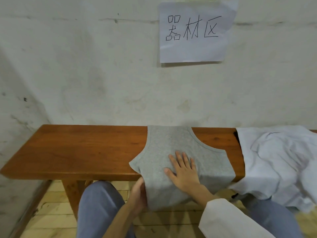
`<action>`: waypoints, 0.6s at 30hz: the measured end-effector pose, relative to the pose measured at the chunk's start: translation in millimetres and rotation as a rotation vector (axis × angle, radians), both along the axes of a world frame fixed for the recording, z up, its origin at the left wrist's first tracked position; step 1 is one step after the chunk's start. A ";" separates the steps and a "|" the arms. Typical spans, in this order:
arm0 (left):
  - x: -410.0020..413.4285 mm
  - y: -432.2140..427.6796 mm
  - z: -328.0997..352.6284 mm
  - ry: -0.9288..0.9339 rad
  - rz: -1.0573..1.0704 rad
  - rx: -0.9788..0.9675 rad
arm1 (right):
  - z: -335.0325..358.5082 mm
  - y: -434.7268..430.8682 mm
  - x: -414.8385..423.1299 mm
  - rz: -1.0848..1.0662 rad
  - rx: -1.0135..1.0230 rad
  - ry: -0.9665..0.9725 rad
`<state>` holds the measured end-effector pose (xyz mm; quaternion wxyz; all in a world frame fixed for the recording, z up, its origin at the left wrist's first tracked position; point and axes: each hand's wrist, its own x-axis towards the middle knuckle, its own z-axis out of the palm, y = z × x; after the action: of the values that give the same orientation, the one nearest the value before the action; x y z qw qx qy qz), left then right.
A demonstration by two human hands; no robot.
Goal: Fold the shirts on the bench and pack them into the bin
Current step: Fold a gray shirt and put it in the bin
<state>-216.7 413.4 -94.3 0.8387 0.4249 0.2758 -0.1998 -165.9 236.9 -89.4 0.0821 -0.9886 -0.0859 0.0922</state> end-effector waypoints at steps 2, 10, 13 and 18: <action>0.7 7.0 16.4 -0.053 -0.072 -0.077 | 0.2 0.1 5.5 -0.025 -0.015 0.011; 18.4 42.7 34.6 -0.215 0.000 0.679 | 3.1 -9.0 13.6 -0.010 -0.001 0.016; 9.2 31.7 35.6 -0.225 0.324 0.917 | 10.3 -9.9 15.9 -0.007 0.000 0.060; 6.8 -12.6 9.5 -0.555 -0.105 1.560 | 15.5 -23.0 5.2 -0.246 0.312 -0.173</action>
<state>-210.0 400.9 -84.8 0.3305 0.9307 0.0981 0.1223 -160.6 213.9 -73.9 0.2368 -0.9713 0.0156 -0.0182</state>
